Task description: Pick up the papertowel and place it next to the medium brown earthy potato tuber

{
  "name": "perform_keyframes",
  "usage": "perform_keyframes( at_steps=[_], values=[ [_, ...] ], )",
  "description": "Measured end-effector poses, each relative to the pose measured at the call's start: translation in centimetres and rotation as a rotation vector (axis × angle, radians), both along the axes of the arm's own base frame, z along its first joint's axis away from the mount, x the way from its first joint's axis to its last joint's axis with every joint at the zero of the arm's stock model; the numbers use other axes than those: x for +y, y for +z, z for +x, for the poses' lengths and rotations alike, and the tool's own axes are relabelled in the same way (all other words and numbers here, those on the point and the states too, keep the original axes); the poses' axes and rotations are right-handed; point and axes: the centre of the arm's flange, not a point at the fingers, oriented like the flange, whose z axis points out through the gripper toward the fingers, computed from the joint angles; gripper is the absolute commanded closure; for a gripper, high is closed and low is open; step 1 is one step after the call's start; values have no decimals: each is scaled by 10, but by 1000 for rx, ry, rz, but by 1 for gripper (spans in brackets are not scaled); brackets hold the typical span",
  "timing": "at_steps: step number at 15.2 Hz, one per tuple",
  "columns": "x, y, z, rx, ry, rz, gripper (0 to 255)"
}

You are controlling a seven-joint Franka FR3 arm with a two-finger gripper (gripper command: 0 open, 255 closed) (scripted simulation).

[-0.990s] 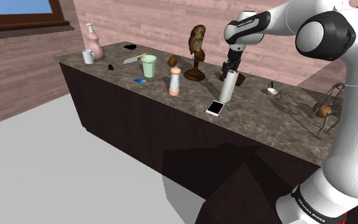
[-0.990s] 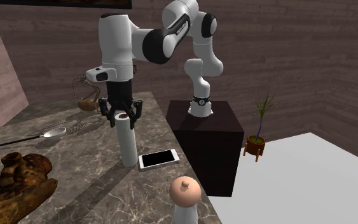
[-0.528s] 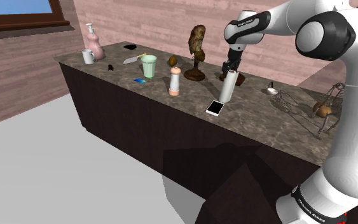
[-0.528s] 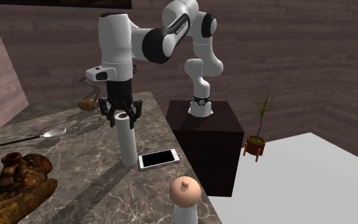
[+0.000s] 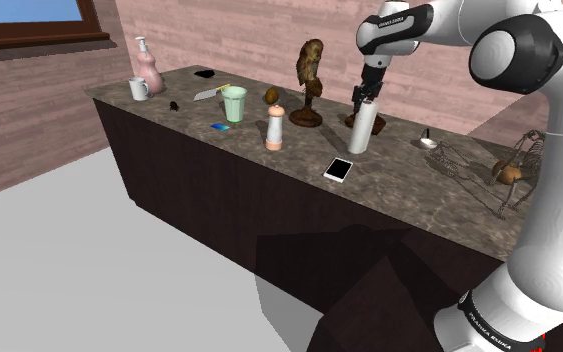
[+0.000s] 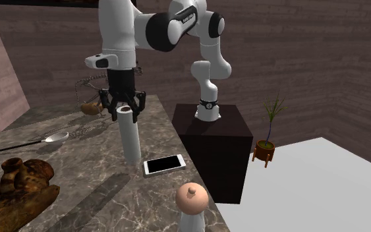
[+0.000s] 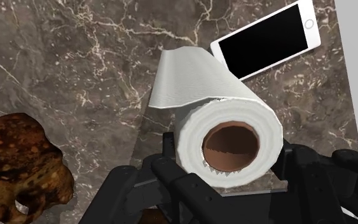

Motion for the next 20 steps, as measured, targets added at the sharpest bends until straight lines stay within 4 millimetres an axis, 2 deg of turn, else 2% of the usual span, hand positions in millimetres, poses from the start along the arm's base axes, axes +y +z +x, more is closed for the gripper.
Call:
perform_keyframes(
  at_steps=[20],
  values=[
    [0, 105, 0, 0, 0, 0, 255]
  ],
)
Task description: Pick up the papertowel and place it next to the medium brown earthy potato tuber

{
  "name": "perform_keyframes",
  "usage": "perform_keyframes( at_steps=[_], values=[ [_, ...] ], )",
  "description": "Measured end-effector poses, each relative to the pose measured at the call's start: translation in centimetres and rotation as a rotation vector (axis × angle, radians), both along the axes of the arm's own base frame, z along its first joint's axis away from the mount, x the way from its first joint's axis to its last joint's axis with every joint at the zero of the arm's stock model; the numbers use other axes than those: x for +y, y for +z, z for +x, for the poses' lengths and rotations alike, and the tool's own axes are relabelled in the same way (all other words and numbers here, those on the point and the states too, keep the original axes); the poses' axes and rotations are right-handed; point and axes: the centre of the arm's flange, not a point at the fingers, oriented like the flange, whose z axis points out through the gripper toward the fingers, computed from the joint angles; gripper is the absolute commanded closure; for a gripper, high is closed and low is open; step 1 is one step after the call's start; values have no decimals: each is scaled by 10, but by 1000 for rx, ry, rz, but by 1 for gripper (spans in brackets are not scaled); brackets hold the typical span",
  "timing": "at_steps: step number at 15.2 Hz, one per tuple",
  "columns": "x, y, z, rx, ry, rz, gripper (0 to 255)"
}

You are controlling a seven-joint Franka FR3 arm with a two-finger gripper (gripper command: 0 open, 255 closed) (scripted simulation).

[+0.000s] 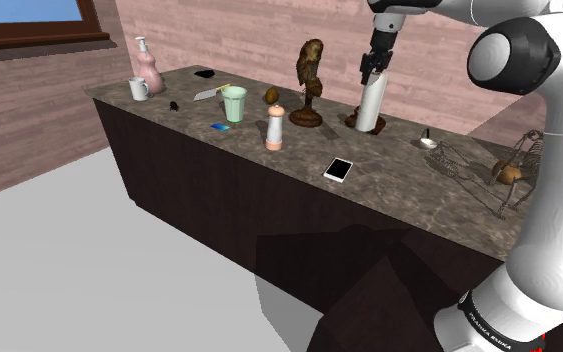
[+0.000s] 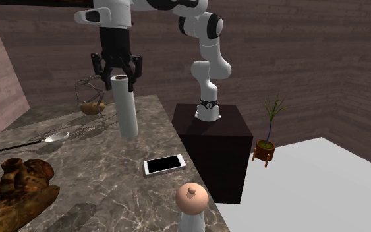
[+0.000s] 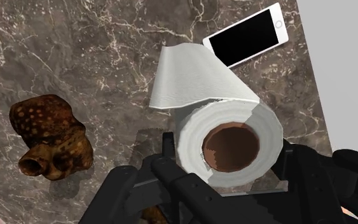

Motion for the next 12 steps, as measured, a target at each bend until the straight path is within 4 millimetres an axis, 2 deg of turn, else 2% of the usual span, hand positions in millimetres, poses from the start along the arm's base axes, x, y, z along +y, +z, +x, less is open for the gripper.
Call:
perform_keyframes(
  at_steps=[3, 12],
  values=[
    [-13, 1, -25, 0, 0, 0, 255],
    [-73, 3, -123, 0, -1, 0, 255]
  ],
)
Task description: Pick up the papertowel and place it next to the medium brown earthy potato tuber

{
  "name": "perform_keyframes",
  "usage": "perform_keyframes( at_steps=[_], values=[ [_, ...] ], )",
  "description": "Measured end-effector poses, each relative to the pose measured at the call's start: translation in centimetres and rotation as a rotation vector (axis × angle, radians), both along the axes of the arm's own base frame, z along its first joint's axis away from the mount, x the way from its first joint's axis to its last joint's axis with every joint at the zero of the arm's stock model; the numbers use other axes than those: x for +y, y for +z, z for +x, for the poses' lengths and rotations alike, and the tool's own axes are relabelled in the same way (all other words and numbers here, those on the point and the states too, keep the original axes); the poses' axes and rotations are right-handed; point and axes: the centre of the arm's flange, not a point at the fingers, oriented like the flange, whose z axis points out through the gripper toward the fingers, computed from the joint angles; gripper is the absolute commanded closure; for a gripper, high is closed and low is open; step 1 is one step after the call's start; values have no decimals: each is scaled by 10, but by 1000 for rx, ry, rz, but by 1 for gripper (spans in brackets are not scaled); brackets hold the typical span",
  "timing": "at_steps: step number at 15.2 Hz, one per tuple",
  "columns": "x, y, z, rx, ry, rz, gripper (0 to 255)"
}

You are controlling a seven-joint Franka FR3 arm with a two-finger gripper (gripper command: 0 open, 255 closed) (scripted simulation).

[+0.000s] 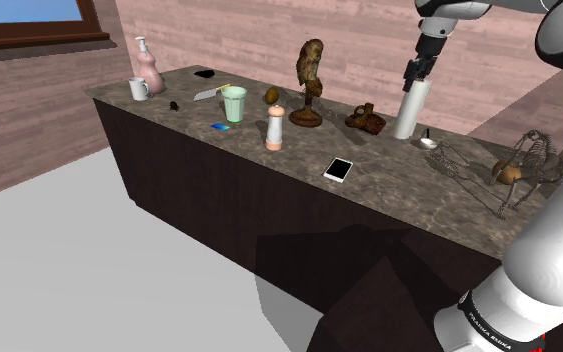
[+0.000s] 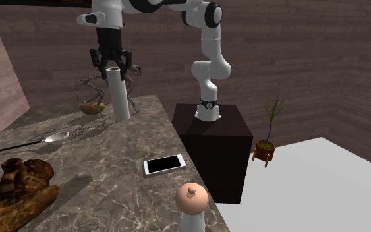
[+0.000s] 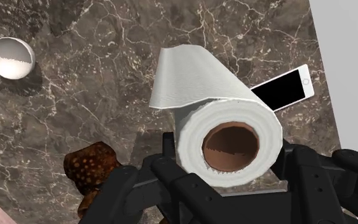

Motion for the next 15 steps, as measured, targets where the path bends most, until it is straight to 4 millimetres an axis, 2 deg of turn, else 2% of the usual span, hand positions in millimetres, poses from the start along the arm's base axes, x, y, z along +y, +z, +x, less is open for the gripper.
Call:
perform_keyframes(
  at_steps=[9, 15],
  values=[
    [-56, 4, -109, 0, 0, 1, 255],
    [-97, 0, -175, 0, 0, 0, 255]
  ],
)
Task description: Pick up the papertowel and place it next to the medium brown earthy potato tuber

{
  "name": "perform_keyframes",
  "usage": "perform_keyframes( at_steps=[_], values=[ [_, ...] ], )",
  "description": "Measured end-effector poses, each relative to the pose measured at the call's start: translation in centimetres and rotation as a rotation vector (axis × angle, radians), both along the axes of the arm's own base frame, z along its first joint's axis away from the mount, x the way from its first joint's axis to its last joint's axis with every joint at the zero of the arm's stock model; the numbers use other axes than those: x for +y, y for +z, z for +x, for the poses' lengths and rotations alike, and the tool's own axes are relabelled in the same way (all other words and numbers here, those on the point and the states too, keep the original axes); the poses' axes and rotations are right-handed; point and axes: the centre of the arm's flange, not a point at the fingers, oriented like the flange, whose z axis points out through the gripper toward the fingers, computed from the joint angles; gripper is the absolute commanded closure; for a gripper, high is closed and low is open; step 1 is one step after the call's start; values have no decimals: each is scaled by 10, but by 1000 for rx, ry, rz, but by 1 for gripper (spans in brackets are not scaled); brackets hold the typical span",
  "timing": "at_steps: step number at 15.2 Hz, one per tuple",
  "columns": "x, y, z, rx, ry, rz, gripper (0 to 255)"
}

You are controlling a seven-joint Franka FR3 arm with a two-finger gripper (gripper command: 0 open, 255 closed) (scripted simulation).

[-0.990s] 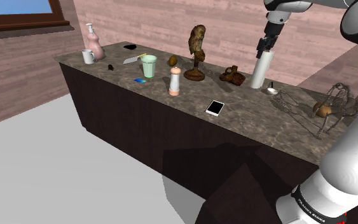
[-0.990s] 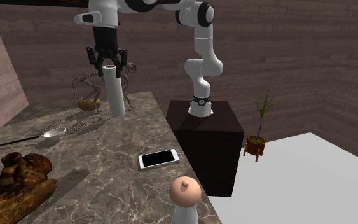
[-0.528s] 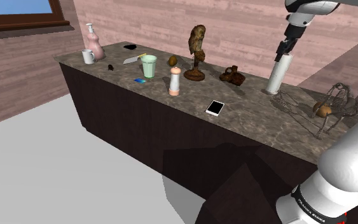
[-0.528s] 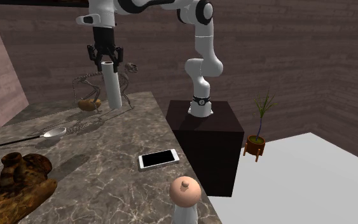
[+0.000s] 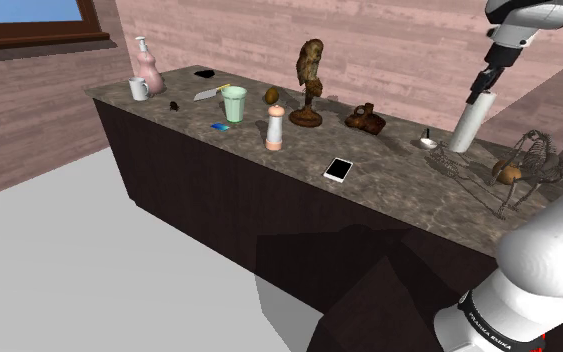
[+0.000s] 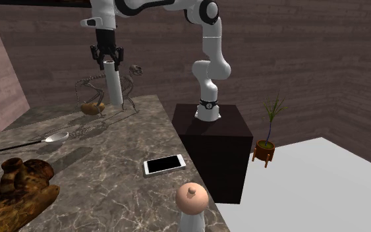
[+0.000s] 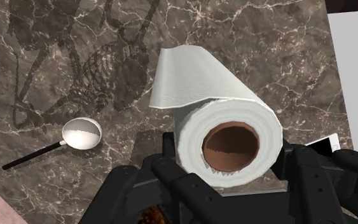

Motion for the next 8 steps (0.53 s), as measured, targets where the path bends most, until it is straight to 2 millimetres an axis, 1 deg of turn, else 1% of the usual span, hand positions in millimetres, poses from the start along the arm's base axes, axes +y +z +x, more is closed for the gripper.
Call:
perform_keyframes(
  at_steps=[3, 5, 7, 8],
  values=[
    [-18, 3, -35, 0, 0, 0, 255],
    [-30, 1, -58, 0, 0, 1, 255],
    [-48, 4, -83, 0, -1, 1, 255],
    [-53, 1, -94, 0, 0, 1, 255]
  ],
)
